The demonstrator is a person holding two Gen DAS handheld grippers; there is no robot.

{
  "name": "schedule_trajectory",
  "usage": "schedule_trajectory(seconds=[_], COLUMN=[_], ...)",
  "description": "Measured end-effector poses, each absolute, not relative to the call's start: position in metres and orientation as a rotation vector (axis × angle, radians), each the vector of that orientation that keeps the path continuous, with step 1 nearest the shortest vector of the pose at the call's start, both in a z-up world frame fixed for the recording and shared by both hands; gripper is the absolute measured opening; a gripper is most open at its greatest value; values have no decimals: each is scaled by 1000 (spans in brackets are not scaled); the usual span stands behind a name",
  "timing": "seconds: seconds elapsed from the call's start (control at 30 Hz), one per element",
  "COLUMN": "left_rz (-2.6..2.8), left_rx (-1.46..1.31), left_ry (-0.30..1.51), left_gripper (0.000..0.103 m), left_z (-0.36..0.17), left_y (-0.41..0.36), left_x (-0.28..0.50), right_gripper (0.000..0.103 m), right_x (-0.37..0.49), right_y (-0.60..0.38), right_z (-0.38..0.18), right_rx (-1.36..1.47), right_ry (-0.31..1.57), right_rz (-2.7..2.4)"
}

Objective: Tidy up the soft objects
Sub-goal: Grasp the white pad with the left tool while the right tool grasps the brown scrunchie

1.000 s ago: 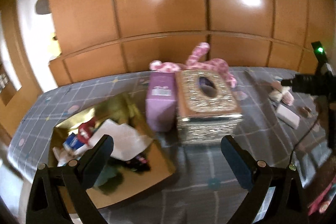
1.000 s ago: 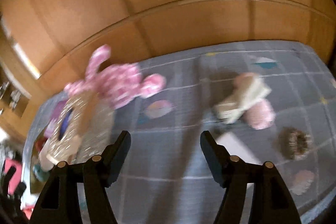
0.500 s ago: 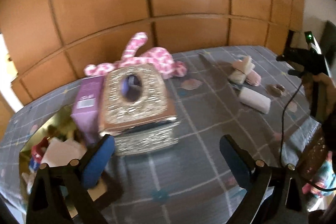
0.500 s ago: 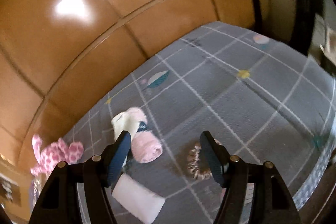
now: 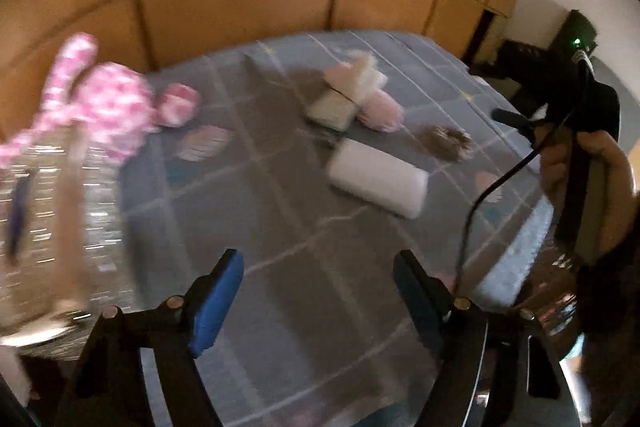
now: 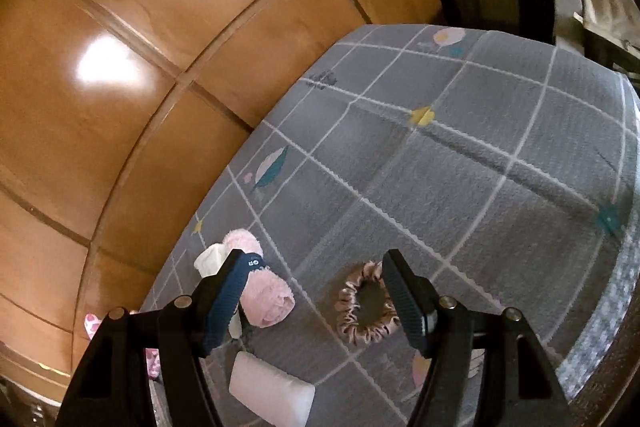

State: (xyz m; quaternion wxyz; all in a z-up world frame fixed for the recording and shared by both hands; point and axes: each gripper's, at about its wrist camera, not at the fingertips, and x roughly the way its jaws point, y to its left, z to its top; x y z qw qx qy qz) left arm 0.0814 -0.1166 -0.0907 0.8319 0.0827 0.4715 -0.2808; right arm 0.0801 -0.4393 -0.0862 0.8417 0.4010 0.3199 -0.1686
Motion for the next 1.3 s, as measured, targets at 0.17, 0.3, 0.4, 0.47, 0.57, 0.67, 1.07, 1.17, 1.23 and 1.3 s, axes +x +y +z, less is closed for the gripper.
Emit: schedule_trajectory(seconds=[0.17,0.3,0.4,0.47,0.57,0.67,1.07,1.17,1.23,1.3], left_rz=[-673,-667,-645,-618,-574,-541,-424,-373,-362,-349], left_rx=[69,0,-57,-100,-173,-204,-136,-62,2,81], left_ry=[1144,1242,1293,1334,1385,1402,1448,1456,1449,1396], left_gripper=[75,75,76,77,81,81,84,84,70,66], left_z=[-112,-129,-139,-146,-156,-156,-156,-162,-164,-161], left_y=[-159,-191,-208,-213,-221,-231,-268,-279,-291,-297], left_x=[102,127,147,158,176,185,201,206,205,198], right_gripper=[71,71,71,71,71,71,71,71,71,71], right_x=[84,86,86,86,87,89,87,88,89,90], right_y=[-432,-430,-431,-432,-432,-431,-433,-432,-431,-431], right_z=[-84,-86,-87,-88,-90,-92,-104,-104,-106,-106], right_rx=[825,842,869,886,913,925,998,997,998,996], right_ry=[678,688,685,684,685,689,736,739,749,754], right_rz=[-315,-282,-260,-249,-223,-200,-206,-200,-190,-188])
